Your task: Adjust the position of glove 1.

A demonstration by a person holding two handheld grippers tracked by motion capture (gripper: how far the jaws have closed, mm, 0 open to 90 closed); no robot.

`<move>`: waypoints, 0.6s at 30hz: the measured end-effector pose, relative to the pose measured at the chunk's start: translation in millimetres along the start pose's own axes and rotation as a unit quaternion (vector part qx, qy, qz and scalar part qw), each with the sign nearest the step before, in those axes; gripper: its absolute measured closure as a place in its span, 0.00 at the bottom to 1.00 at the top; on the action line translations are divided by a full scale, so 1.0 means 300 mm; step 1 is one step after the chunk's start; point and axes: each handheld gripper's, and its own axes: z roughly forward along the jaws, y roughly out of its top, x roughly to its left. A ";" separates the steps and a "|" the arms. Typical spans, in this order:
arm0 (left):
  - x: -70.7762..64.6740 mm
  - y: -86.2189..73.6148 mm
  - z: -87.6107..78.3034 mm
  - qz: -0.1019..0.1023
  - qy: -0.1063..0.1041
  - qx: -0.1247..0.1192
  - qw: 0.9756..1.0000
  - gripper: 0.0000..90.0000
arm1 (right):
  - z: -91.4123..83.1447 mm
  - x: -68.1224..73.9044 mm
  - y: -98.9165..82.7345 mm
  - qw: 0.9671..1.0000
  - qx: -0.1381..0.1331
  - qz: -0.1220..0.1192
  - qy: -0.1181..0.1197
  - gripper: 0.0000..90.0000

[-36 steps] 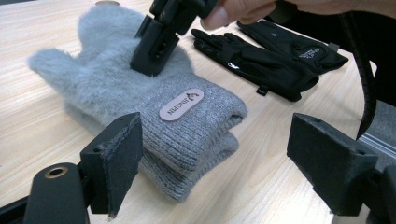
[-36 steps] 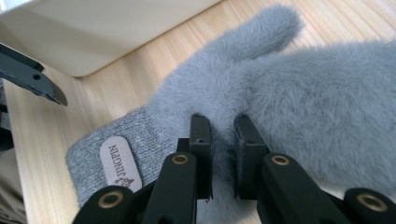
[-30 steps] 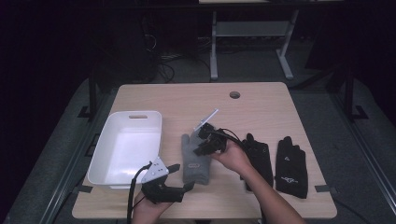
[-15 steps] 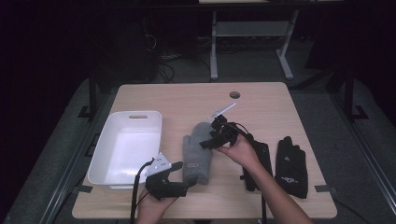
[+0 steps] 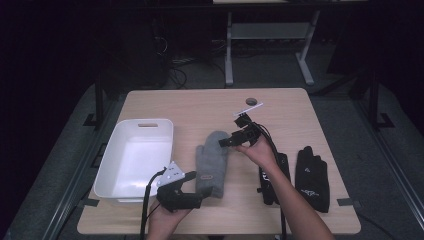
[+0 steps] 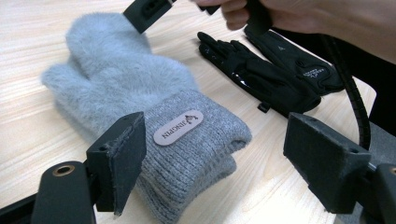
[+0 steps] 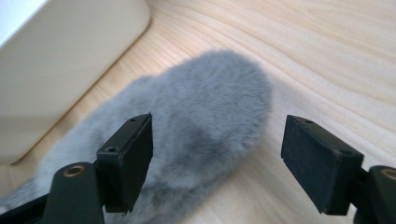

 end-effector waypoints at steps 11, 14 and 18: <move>-0.002 0.000 -0.004 0.000 -0.003 -0.002 1.000 0.23 | 0.077 -0.050 -0.007 0.998 0.006 0.059 0.026 0.25; 0.001 0.001 -0.006 0.004 -0.003 0.000 1.000 0.23 | 0.098 -0.060 -0.013 0.997 0.009 0.071 0.035 0.25; -0.002 0.000 -0.007 0.005 -0.003 0.001 1.000 0.23 | 0.124 -0.068 -0.022 0.995 0.015 0.086 0.043 0.25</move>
